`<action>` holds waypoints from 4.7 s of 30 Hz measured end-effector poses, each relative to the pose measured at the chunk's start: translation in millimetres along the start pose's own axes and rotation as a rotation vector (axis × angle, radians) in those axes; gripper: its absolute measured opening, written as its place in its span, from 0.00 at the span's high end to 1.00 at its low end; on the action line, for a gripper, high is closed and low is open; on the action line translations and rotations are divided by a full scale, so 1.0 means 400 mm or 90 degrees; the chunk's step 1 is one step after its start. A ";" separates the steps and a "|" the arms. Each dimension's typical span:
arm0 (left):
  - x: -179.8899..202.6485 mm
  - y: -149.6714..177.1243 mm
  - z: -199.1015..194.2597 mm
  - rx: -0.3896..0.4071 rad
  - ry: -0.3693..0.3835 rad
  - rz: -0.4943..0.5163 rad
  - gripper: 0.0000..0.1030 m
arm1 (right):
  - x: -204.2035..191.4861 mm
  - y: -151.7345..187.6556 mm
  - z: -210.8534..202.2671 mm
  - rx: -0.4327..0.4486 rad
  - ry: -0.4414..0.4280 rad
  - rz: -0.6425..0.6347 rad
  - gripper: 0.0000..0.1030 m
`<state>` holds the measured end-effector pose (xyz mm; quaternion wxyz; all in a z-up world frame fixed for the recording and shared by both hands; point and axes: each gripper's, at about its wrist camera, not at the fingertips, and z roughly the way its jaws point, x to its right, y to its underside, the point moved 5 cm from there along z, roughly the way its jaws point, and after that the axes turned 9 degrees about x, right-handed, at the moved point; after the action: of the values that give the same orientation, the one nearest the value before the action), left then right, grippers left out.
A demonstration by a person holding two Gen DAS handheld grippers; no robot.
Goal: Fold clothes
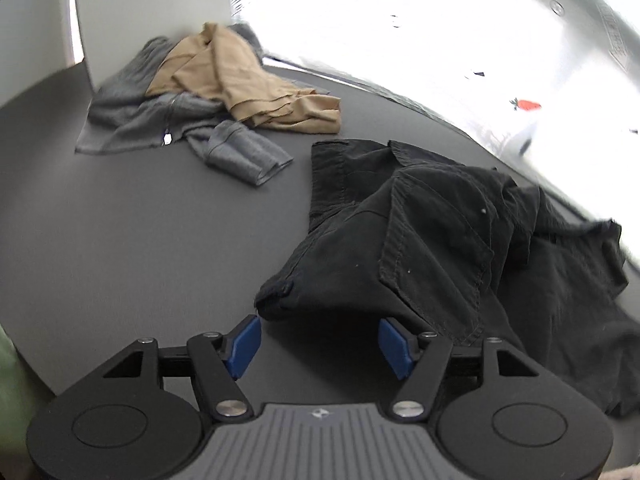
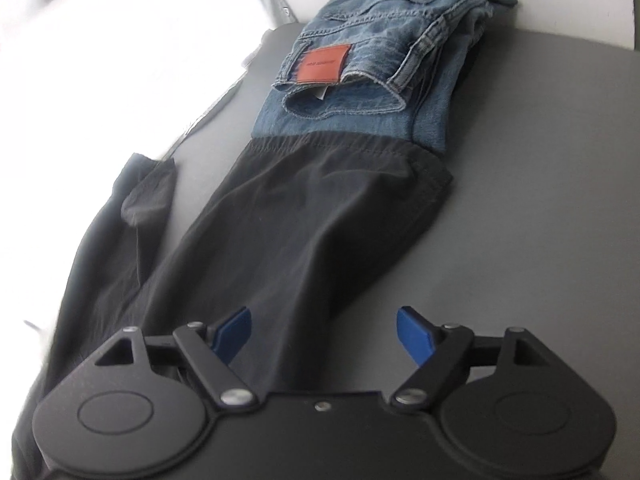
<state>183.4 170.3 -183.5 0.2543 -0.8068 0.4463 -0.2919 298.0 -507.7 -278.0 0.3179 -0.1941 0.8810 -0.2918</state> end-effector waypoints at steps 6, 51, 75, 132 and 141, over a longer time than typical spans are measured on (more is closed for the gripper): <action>-0.053 0.028 0.049 -0.036 0.064 -0.179 0.28 | -0.061 -0.017 0.071 -0.016 -0.011 0.002 0.21; -0.083 -0.210 0.298 -0.014 0.039 -0.495 0.88 | -0.151 -0.051 0.069 0.006 -0.010 -0.061 0.95; -0.130 -0.051 0.151 -0.050 -0.142 0.029 0.56 | 0.212 0.014 -0.149 0.000 0.048 -0.030 0.34; 0.276 -0.393 0.416 0.122 -0.037 0.244 0.04 | -0.645 0.127 -0.066 0.130 -0.131 -0.510 0.03; 0.195 -0.427 0.719 -0.057 -0.119 0.177 0.04 | -0.874 0.125 0.141 0.063 -0.165 -0.515 0.02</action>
<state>515.5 226.4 -251.2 0.2965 -0.7716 0.5404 -0.1572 580.8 -307.8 -189.1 0.2945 -0.5435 0.6718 -0.4081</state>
